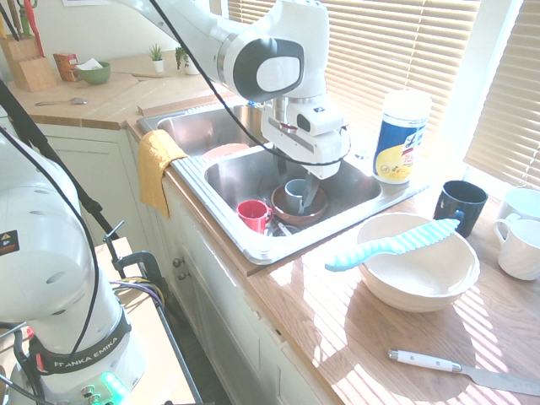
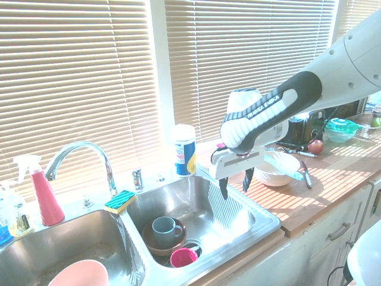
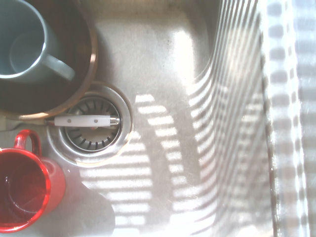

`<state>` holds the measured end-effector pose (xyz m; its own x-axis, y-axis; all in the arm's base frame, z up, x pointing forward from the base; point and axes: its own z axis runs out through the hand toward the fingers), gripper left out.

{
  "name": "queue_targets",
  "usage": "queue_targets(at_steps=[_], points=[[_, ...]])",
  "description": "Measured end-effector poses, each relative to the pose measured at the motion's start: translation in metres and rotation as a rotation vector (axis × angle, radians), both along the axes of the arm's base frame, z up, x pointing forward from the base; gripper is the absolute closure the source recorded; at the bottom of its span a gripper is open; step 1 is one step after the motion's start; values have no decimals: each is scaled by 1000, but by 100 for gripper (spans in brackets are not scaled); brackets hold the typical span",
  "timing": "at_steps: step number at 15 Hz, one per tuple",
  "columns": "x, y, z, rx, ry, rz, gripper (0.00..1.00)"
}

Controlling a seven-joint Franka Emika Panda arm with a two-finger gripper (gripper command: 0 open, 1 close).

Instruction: Put the knife into the sink

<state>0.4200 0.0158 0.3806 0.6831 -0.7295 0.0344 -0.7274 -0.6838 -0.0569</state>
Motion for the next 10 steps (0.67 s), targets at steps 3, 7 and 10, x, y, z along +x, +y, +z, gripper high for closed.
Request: queue_targets(at_steps=[3, 7, 10], points=[[3, -2, 1, -33, -1, 2, 0], [13, -12, 52, -46, -25, 23, 0], [8, -44, 98, -59, -36, 20, 0]])
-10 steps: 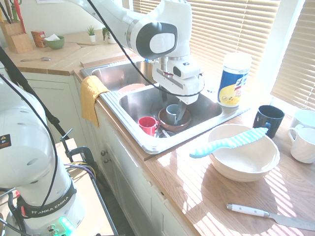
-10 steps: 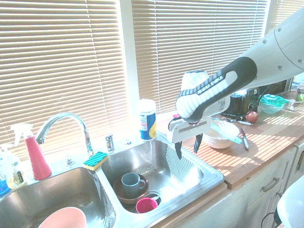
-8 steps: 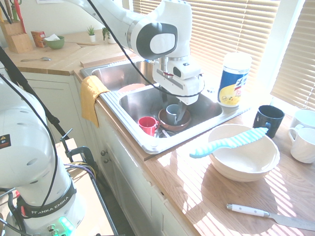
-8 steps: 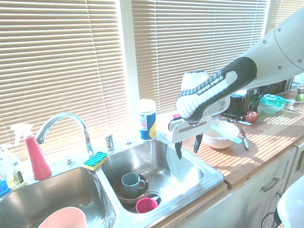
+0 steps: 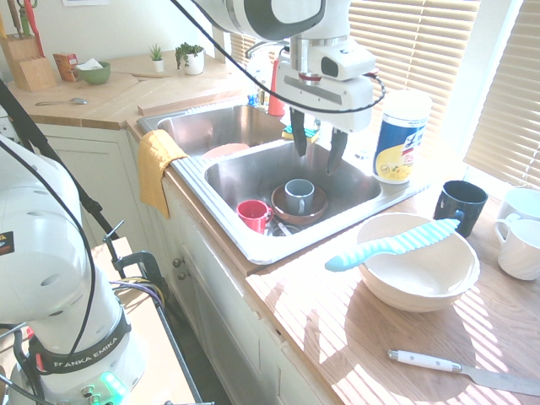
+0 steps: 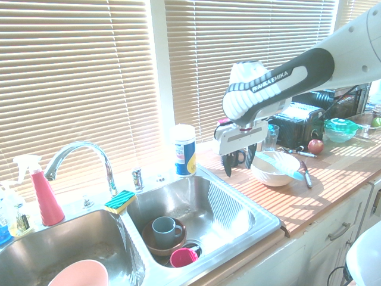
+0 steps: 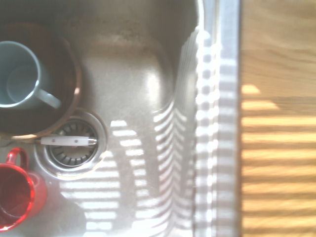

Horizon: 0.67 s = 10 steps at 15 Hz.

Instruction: Put the knife into the sink

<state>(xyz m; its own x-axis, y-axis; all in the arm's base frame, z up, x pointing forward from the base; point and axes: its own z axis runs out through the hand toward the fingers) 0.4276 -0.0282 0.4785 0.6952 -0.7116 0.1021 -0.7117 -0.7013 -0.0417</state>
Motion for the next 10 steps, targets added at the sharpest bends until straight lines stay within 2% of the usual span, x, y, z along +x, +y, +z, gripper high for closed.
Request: queue_targets(at_steps=[3, 10], points=[[-6, -47, 6, -39, 7, -60, 0], [-21, -148, -22, -34, 41, -198, 0]])
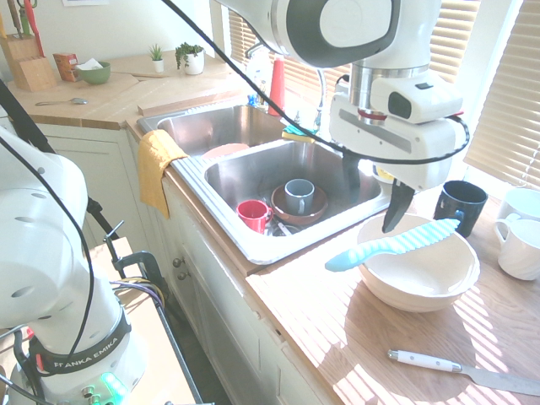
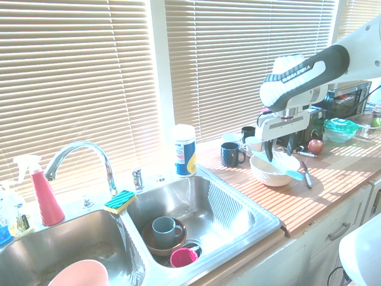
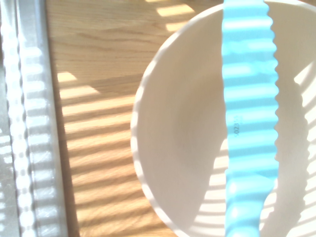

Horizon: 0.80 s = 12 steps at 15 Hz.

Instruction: Put the knife into the sink

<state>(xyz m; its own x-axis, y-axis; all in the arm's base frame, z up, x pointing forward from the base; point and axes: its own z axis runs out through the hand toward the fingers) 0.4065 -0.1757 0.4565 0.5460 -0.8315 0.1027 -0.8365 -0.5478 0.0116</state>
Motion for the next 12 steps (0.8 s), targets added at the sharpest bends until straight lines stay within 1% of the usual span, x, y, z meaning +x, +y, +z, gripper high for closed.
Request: queue_targets(at_steps=[3, 4, 8, 12], points=[[-6, -21, -17, 14, 15, -29, 0], [-6, -24, -26, 19, 19, -30, 100], [4, -28, -48, 25, 12, -21, 100], [8, -27, -59, 35, 15, -15, 100]])
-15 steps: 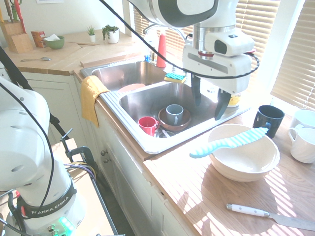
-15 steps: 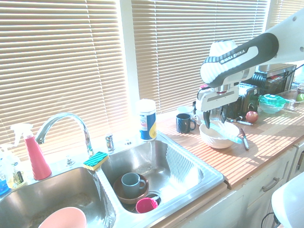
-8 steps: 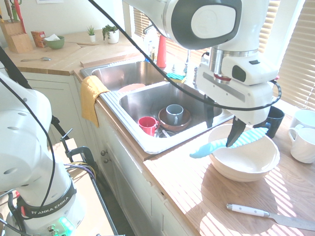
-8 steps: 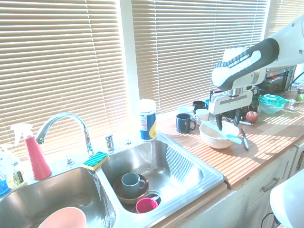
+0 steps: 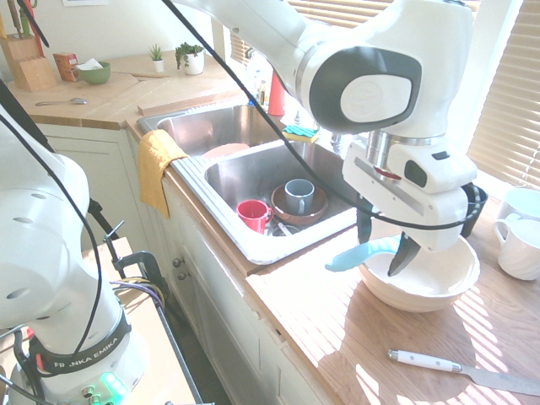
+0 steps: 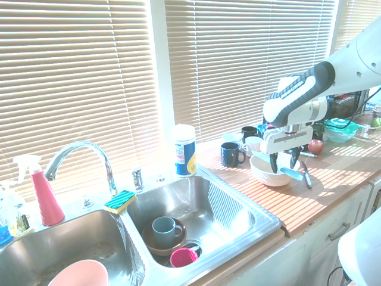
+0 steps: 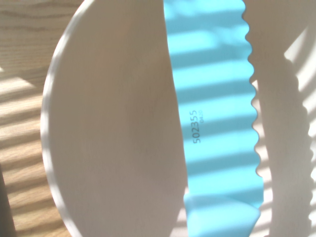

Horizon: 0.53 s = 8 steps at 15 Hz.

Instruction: Put the knife into the sink

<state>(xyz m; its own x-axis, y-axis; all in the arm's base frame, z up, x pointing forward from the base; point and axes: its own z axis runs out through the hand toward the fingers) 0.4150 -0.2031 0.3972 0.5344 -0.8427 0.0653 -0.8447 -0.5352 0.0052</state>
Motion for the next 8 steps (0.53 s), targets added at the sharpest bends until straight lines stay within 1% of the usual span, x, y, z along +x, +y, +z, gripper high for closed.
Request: queue_targets(at_steps=[8], points=[[0, 3, -4, 0, -5, 7, 100]])
